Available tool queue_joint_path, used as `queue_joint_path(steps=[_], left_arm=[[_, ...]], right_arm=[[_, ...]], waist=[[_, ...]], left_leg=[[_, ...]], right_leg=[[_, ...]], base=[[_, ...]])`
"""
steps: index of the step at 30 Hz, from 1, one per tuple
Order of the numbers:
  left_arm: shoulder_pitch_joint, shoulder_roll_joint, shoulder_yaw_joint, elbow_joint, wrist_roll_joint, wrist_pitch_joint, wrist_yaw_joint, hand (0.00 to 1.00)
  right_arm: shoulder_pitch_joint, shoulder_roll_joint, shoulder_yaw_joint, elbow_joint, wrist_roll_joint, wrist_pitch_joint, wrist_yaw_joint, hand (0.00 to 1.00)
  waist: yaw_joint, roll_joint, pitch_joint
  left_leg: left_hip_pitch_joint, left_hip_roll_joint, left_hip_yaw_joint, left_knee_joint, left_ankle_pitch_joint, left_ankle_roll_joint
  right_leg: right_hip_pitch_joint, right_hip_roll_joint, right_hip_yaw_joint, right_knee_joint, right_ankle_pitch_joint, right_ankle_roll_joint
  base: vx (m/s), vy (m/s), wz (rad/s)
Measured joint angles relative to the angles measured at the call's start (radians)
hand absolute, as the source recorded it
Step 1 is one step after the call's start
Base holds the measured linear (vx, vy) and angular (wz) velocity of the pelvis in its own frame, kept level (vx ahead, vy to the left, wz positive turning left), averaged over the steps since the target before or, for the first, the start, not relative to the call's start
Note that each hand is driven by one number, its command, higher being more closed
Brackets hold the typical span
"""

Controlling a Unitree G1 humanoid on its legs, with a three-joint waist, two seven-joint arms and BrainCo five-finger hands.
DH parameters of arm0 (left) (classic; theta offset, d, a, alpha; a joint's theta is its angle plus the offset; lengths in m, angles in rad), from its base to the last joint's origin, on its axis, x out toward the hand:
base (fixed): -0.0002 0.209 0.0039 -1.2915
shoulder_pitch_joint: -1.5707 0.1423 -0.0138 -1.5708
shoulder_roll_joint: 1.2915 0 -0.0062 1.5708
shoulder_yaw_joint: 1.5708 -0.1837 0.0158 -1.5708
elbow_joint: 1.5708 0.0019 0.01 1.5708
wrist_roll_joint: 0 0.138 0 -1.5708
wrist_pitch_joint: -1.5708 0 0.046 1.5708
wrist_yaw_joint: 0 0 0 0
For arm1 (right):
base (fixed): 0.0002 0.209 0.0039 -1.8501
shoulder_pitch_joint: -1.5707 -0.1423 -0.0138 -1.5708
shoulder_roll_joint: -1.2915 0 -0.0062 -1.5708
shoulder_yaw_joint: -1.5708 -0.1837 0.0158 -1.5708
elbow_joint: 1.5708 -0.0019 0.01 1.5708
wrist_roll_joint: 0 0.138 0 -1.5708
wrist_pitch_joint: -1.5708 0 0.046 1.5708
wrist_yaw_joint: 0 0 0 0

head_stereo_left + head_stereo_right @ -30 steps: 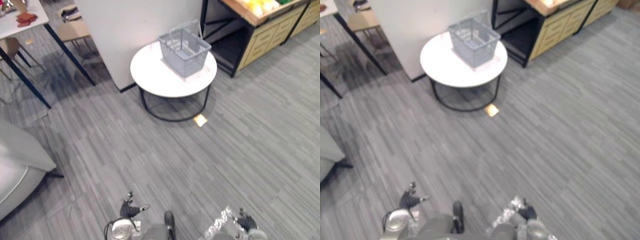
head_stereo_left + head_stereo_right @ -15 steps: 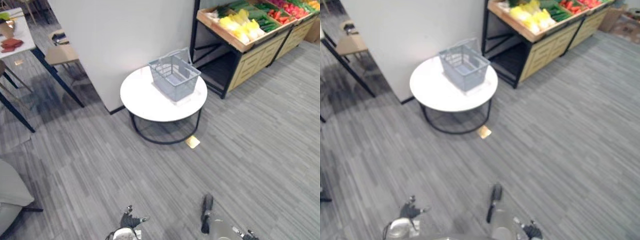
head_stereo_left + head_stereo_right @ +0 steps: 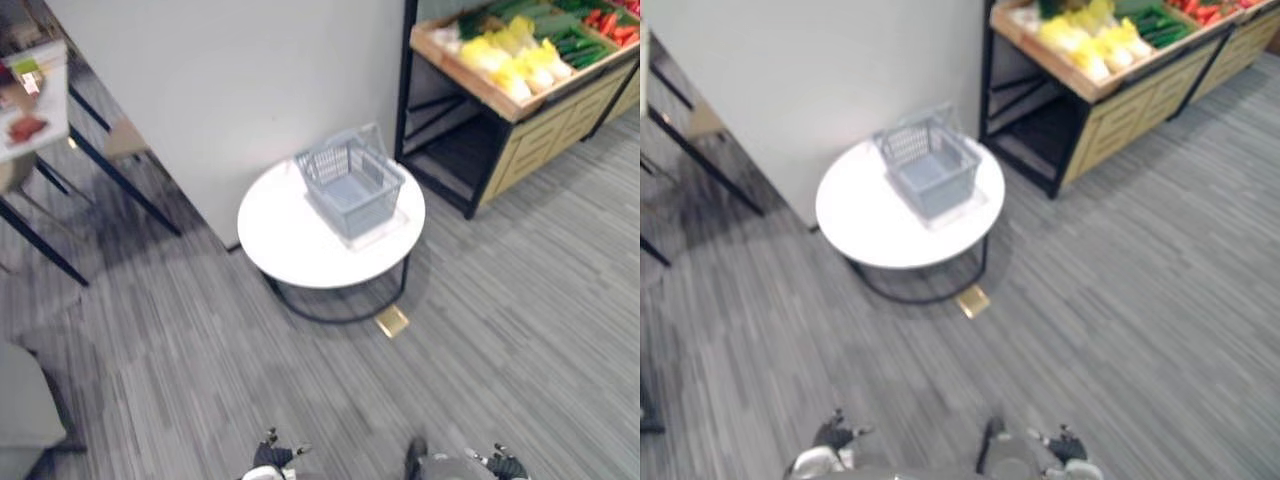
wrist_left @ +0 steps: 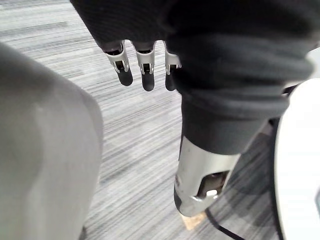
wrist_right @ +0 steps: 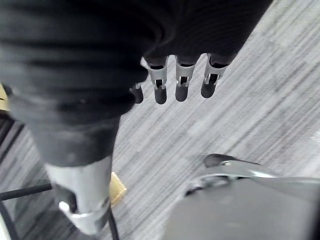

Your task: Pick vegetable in the basket

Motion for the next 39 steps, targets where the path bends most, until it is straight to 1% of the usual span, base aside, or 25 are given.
queue_joint_path(steps=[2,4,6,7,8,9,10,12,14,15,16,18,20,22,23,25,27,28,30,31,32,33,35,37,39], left_arm=[[0.002,0.000,0.000,-0.019,-0.001,0.000,0.001,0.00],[0.002,-0.001,-0.003,-0.049,-0.023,-0.008,0.000,0.00],[0.006,-0.001,-0.015,-0.057,-0.029,-0.015,0.000,0.00],[0.009,-0.002,-0.020,-0.059,-0.030,-0.015,0.000,0.00],[0.015,-0.003,-0.026,-0.064,-0.029,-0.015,-0.001,0.00],[0.019,-0.002,-0.034,-0.066,-0.030,-0.016,-0.004,0.00],[0.019,0.011,-0.041,-0.074,-0.028,-0.016,-0.005,0.00],[0.015,0.029,-0.041,-0.078,-0.027,-0.016,-0.014,0.00],[0.016,0.030,-0.039,-0.086,-0.027,-0.015,-0.016,0.00],[0.019,0.027,-0.038,-0.085,-0.027,-0.015,-0.016,0.00],[0.021,0.028,-0.039,-0.085,-0.026,-0.015,-0.016,0.00],[0.030,0.047,-0.050,-0.085,-0.025,-0.014,-0.013,0.00],[0.039,0.064,-0.074,-0.084,-0.023,-0.012,-0.010,0.00],[0.039,0.066,-0.082,-0.086,-0.019,-0.013,-0.007,0.00],[0.040,0.065,-0.081,-0.095,-0.021,-0.014,0.001,0.00],[0.041,0.063,-0.081,-0.094,-0.021,-0.014,0.005,0.00],[0.042,0.065,-0.082,-0.094,-0.021,-0.014,0.008,0.00],[0.046,0.068,-0.082,-0.094,-0.021,-0.014,0.008,0.00],[0.057,0.077,-0.079,-0.100,-0.032,-0.018,0.010,0.00],[0.058,0.089,-0.081,-0.091,-0.030,-0.019,0.010,0.00],[0.055,0.068,-0.080,-0.078,-0.030,-0.015,0.009,0.00],[0.062,0.033,-0.082,-0.069,-0.029,-0.015,0.007,0.00],[0.056,-0.008,-0.081,-0.060,-0.029,-0.015,0.008,0.00],[0.039,-0.013,-0.080,-0.064,-0.031,-0.016,0.010,0.00],[0.030,-0.009,-0.081,-0.070,-0.037,-0.016,0.017,0.00]], right_arm=[[-0.010,0.000,0.011,0.001,0.001,-0.001,0.000,0.00],[-0.017,0.000,0.030,0.001,0.002,-0.002,0.001,0.00],[-0.010,0.004,0.034,-0.017,0.002,-0.004,0.002,0.00],[-0.003,0.004,0.038,-0.026,0.001,-0.004,0.001,0.00],[0.006,-0.002,0.050,-0.038,0.001,-0.004,0.001,0.00],[0.012,-0.016,0.072,-0.044,0.000,-0.005,0.001,0.00],[0.006,-0.005,0.099,-0.047,-0.001,-0.006,0.003,0.00],[-0.002,0.009,0.130,-0.064,-0.004,-0.010,0.007,0.00],[-0.008,0.009,0.154,-0.074,-0.039,-0.010,0.009,0.00],[-0.016,0.008,0.166,-0.079,-0.042,-0.010,0.012,0.00],[-0.023,0.008,0.175,-0.083,-0.043,-0.012,0.016,0.00],[-0.029,0.024,0.211,-0.112,-0.059,-0.017,0.029,0.00],[-0.023,0.028,0.227,-0.122,-0.076,-0.021,0.031,0.00],[-0.022,0.025,0.230,-0.133,-0.076,-0.021,0.034,0.00],[-0.030,0.024,0.238,-0.145,-0.077,-0.021,0.036,0.00],[-0.032,0.024,0.248,-0.154,-0.078,-0.024,0.037,0.00],[-0.043,0.026,0.263,-0.159,-0.081,-0.032,0.038,0.00],[-0.043,0.030,0.263,-0.159,-0.081,-0.032,0.037,0.00],[-0.034,0.036,0.265,-0.160,-0.085,-0.031,0.037,0.00],[-0.028,0.035,0.266,-0.160,-0.090,-0.030,0.037,0.00],[-0.029,0.023,0.269,-0.160,-0.093,-0.029,0.038,0.00],[-0.034,-0.005,0.276,-0.162,-0.107,-0.029,0.037,0.00],[-0.055,-0.038,0.284,-0.168,-0.108,-0.029,0.037,0.00],[-0.051,-0.049,0.300,-0.186,-0.108,-0.030,0.037,0.00],[-0.047,-0.049,0.301,-0.194,-0.108,-0.031,0.035,0.00]], waist=[[0.004,-0.001,0.001],[0.030,0.000,0.003],[0.034,0.003,0.005],[0.034,0.006,0.003],[0.035,0.016,0.002],[0.051,0.029,-0.006],[0.059,0.001,-0.017],[0.051,-0.041,-0.018],[0.052,-0.052,-0.021],[0.061,-0.049,-0.022],[0.064,-0.047,-0.021],[0.059,-0.054,-0.018],[0.041,-0.062,-0.010],[0.032,-0.061,-0.006],[0.027,-0.058,-0.001],[0.025,-0.055,0.001],[0.027,-0.055,0.001],[0.027,-0.063,-0.001],[0.030,-0.091,-0.014],[0.029,-0.095,-0.019],[0.030,-0.063,-0.016],[0.030,-0.008,-0.033],[0.021,0.029,-0.039],[0.017,0.026,-0.038],[0.013,0.018,-0.033]], left_leg=[[-0.064,-0.021,0.047,0.002,-0.085,0.037],[-0.147,-0.061,0.083,-0.133,-0.156,0.053],[-0.162,-0.129,0.107,-0.495,-0.136,0.071],[-0.157,-0.146,0.104,-0.602,-0.114,0.073],[-0.144,-0.163,0.100,-0.746,-0.073,0.068],[-0.139,-0.166,0.095,-0.812,0.023,0.100],[-0.133,-0.194,0.106,-0.807,0.035,0.131],[-0.137,-0.237,0.113,-0.795,0.001,0.183],[-0.112,-0.265,0.125,-0.787,-0.032,0.209],[-0.074,-0.268,0.136,-0.799,-0.056,0.214],[-0.053,-0.268,0.142,-0.809,-0.067,0.215],[0.047,-0.272,0.147,-0.832,-0.109,0.226],[0.125,-0.279,0.119,-0.844,-0.129,0.233],[0.198,-0.272,0.076,-0.873,-0.130,0.231],[0.226,-0.252,0.059,-0.880,-0.130,0.230],[0.236,-0.233,0.041,-0.880,-0.130,0.223],[0.240,-0.185,0.008,-0.880,-0.163,0.154],[0.240,-0.166,-0.007,-0.879,-0.188,0.113],[0.240,-0.152,-0.030,-0.874,-0.213,0.060],[0.247,-0.126,-0.054,-0.864,-0.237,0.017],[0.249,-0.081,-0.067,-0.859,-0.243,0.007],[0.241,-0.022,-0.064,-0.855,-0.218,-0.008],[0.200,0.019,-0.080,-0.841,-0.123,-0.037],[0.151,0.034,-0.115,-0.806,-0.013,-0.026],[0.128,0.047,-0.083,-0.796,0.094,-0.019]], right_leg=[[0.058,-0.001,0.009,-0.046,-0.008,-0.003],[0.103,-0.006,0.033,-0.072,-0.027,0.025],[0.144,-0.022,0.047,-0.084,-0.058,0.067],[0.155,-0.022,0.049,-0.090,-0.064,0.076],[0.175,-0.016,0.055,-0.102,-0.073,0.090],[0.201,-0.002,0.079,-0.124,-0.081,0.101],[0.214,-0.019,0.101,-0.148,-0.084,0.096],[0.211,-0.060,0.121,-0.133,-0.075,0.107],[0.192,-0.091,0.162,-0.047,-0.075,0.109],[0.147,-0.105,0.196,0.085,-0.075,0.111],[0.105,-0.112,0.215,0.183,-0.070,0.133],[-0.057,-0.132,0.293,0.594,0.024,0.333],[-0.125,-0.149,0.266,0.794,0.006,0.307],[-0.169,-0.177,0.165,0.789,-0.060,0.194],[-0.193,-0.186,0.120,0.682,-0.084,0.154],[-0.202,-0.189,0.111,0.548,-0.084,0.153],[-0.209,-0.187,0.160,0.227,-0.052,0.186],[-0.211,-0.196,0.203,0.107,-0.003,0.197],[-0.217,-0.207,0.235,0.045,0.039,0.195],[-0.224,-0.196,0.219,0.081,0.134,0.240],[-0.225,-0.163,0.198,0.110,0.103,0.218],[-0.237,-0.109,0.175,0.121,0.079,0.186],[-0.241,-0.071,0.132,0.139,0.063,0.148],[-0.209,-0.071,0.072,0.132,0.042,0.115],[-0.148,-0.069,0.011,0.091,0.034,0.101]], base=[[0.26,-0.048,-0.17],[0.19,0.056,-0.38],[0.20,0.143,-0.27],[0.28,0.189,-0.17],[0.35,0.235,-0.27],[0.47,0.285,-0.35],[0.41,0.228,-0.32],[0.47,0.221,0.03],[0.38,0.198,0.06],[0.30,0.170,-0.24],[0.38,0.210,-0.32],[0.41,0.191,-0.15],[0.41,0.059,0.33],[0.43,-0.054,0.67],[0.34,-0.128,0.69],[0.31,-0.191,0.57],[0.39,-0.377,0.69],[0.30,-0.398,0.57],[0.27,-0.468,0.45],[0.30,-0.558,0.37],[0.29,-0.531,0.20],[0.24,-0.349,-0.02],[0.31,-0.446,0.18],[0.24,-0.406,0.64],[0.16,-0.328,0.92]])
